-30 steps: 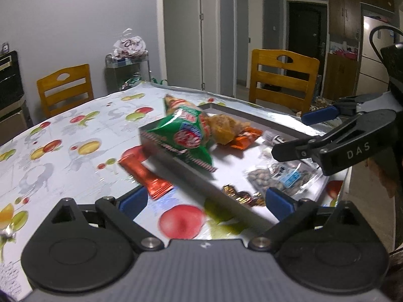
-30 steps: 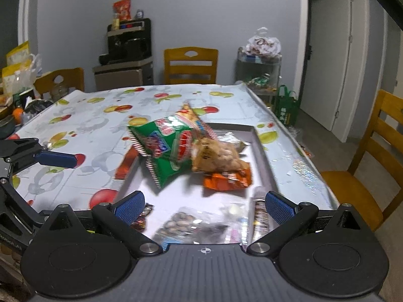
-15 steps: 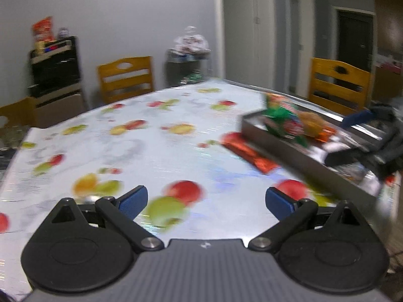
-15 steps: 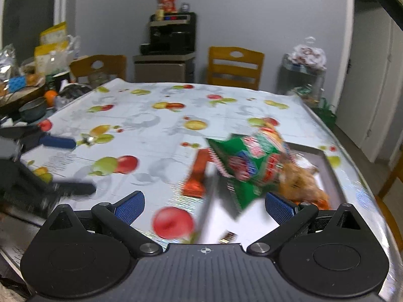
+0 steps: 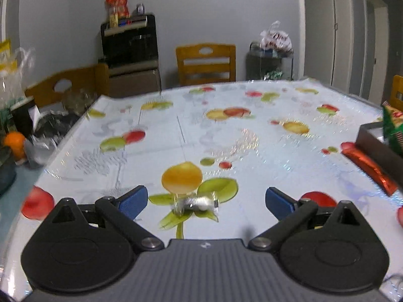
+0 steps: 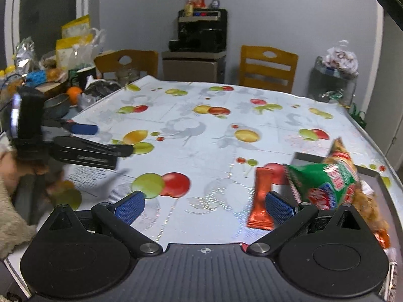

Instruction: Organize snacks

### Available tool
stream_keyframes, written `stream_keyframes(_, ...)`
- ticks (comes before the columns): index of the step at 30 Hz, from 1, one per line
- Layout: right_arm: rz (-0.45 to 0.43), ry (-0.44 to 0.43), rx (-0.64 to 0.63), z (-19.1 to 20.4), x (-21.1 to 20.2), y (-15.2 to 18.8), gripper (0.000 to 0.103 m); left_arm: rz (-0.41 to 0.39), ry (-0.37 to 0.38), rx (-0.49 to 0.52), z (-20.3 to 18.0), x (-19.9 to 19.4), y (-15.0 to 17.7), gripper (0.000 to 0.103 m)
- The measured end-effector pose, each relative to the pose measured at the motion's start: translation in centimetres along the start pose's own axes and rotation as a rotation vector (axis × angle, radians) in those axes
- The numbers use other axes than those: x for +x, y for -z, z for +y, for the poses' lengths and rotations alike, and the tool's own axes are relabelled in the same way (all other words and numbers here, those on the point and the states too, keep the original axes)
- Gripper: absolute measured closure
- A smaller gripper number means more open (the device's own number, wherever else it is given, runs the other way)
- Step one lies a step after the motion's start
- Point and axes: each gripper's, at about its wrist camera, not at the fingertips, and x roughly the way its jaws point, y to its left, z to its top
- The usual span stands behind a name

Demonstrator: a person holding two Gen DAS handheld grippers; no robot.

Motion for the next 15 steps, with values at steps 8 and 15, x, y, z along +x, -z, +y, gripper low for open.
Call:
stream_keyframes(8,0.066,-0.015,0.045,-0.2,2.7,0.1,0.000,0.056,0.010,-0.062,0.5,3.0,0.0,0.006)
stream_keyframes(15,0.100,0.041,0.107,-1.6,4.9,0.2,0.000,0.102,-0.002,-0.078,0.8,4.0,0.0,0.028)
